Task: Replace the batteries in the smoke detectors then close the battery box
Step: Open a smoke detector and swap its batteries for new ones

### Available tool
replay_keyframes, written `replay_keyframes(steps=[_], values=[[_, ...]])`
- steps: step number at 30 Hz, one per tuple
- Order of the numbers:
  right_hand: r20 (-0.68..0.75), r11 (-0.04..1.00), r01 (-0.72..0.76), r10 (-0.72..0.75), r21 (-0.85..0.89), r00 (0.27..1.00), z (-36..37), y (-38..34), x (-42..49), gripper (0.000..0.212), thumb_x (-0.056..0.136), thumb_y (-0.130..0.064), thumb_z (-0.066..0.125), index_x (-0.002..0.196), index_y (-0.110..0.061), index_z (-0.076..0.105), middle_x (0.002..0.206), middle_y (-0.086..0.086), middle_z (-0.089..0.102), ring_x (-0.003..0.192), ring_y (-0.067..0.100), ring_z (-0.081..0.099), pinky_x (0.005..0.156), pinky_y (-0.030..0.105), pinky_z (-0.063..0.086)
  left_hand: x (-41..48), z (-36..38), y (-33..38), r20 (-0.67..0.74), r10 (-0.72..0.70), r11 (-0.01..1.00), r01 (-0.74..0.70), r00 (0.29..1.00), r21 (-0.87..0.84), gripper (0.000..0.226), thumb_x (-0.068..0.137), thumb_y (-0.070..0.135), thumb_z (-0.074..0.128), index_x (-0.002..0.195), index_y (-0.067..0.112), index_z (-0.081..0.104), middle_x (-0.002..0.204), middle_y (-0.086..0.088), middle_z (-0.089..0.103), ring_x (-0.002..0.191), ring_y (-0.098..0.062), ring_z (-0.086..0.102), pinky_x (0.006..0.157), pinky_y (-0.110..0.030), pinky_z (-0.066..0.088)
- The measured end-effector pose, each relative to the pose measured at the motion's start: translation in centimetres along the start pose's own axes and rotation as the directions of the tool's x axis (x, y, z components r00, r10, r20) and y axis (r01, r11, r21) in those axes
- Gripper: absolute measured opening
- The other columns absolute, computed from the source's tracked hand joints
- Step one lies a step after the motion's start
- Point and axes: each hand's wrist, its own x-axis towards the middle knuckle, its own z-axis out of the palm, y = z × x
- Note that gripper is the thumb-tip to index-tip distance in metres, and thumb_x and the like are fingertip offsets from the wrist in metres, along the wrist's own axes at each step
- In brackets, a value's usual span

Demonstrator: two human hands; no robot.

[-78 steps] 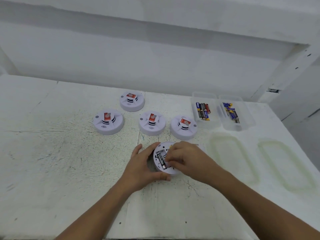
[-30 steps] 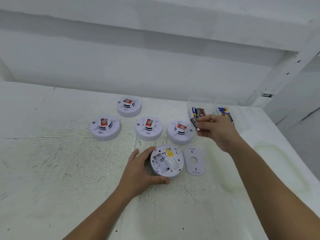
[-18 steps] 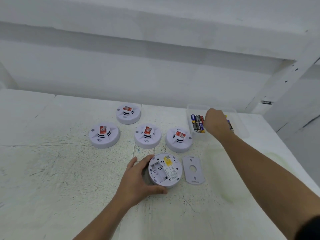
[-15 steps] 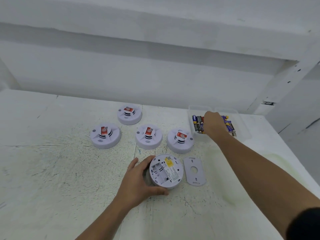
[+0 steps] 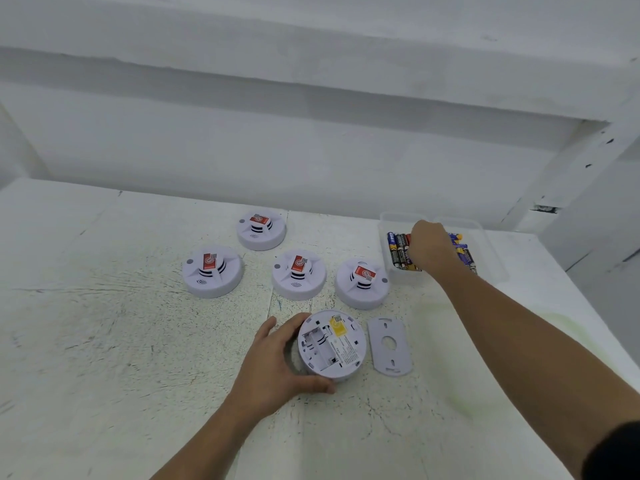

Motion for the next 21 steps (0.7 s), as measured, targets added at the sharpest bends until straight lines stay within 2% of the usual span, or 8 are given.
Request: replay_keyframes(steps=[3,5,7,10,12,14,17,21], values=[[-0.146,0.972,0.024,0.011,0.234,0.989,-1.2,1.0,0.8,0.017,0.083,0.006,0.049,0.077,0.008,0.065,0.075,0.020,0.067,0.061,0.027,0.059,0.053,0.025,0.045,0.0,0.1,0.0,-0.009,-0.004,1.000,0.004,1.000,0.006,0.110,0.038,0.058,0.088,0.135,0.046,0.038,0.121,0.042,0.041,0.144,-0.010,0.009,0.112,-0.037,0.023],[-0.259,0.922,0.063,0.041,0.381,0.965,-2.5,2.3,1.1,0.020,0.086,0.004,0.047,0.078,0.003,0.066,0.081,0.016,0.067,0.073,0.027,0.061,0.065,0.024,0.041,-0.1,0.1,0.0,-0.018,-0.009,1.000,0.009,1.000,0.003,0.110,0.038,0.057,0.089,0.135,0.046,0.039,0.123,0.038,0.044,0.144,-0.009,0.009,0.111,-0.037,0.024],[-0.293,0.901,0.026,0.114,0.434,0.949,-3.2,4.1,1.5,0.020,0.086,0.003,0.046,0.074,-0.002,0.061,0.081,0.015,0.063,0.077,0.028,0.058,0.067,0.024,0.039,-0.1,0.2,-0.1,-0.021,-0.007,1.000,0.007,1.000,0.000,0.109,0.037,0.058,0.088,0.133,0.048,0.040,0.121,0.039,0.045,0.143,-0.008,0.010,0.111,-0.036,0.024],[-0.148,0.923,-0.107,0.173,0.371,0.974,-2.9,6.6,2.5,0.018,0.082,0.006,0.048,0.083,0.012,0.066,0.091,0.022,0.068,0.086,0.035,0.063,0.071,0.033,0.049,-0.2,0.2,-0.1,-0.027,0.007,1.000,-0.007,1.000,0.009,0.107,0.036,0.059,0.088,0.130,0.051,0.039,0.118,0.043,0.041,0.140,-0.005,0.010,0.110,-0.035,0.024],[-0.017,0.941,-0.172,0.185,0.291,0.983,-2.1,7.7,2.8,0.025,0.079,0.009,0.049,0.096,0.017,0.065,0.101,0.029,0.068,0.074,0.029,0.059,0.076,0.041,0.054,-0.1,0.2,0.0,-0.030,0.005,1.000,-0.005,1.000,0.009,0.107,0.037,0.055,0.090,0.131,0.050,0.039,0.118,0.046,0.039,0.140,-0.004,0.010,0.108,-0.034,0.025],[0.054,0.944,-0.191,0.183,0.269,0.982,-1.3,8.1,2.6,0.026,0.077,0.011,0.049,0.096,0.015,0.067,0.099,0.027,0.069,0.071,0.023,0.052,0.073,0.039,0.053,-0.1,0.2,0.1,-0.028,0.002,1.000,-0.001,1.000,0.014,0.109,0.038,0.054,0.090,0.133,0.048,0.039,0.117,0.047,0.037,0.140,-0.004,0.011,0.108,-0.034,0.026],[0.101,0.937,-0.178,0.155,0.301,0.983,-0.8,8.0,2.1,0.027,0.078,0.012,0.051,0.089,0.000,0.072,0.082,0.013,0.065,0.074,0.026,0.054,0.066,0.027,0.045,-0.2,0.2,0.1,-0.025,0.001,1.000,0.000,1.000,0.025,0.109,0.039,0.054,0.090,0.135,0.047,0.039,0.117,0.046,0.037,0.142,-0.006,0.011,0.108,-0.034,0.026],[0.045,0.954,-0.109,0.100,0.278,0.994,-0.4,7.9,1.8,0.023,0.081,0.008,0.047,0.081,-0.005,0.065,0.086,0.013,0.062,0.077,0.027,0.052,0.064,0.026,0.038,-0.3,0.2,0.2,-0.025,0.005,0.999,-0.004,1.000,0.037,0.108,0.040,0.053,0.090,0.134,0.048,0.037,0.116,0.047,0.036,0.143,-0.007,0.011,0.106,-0.034,0.027]])
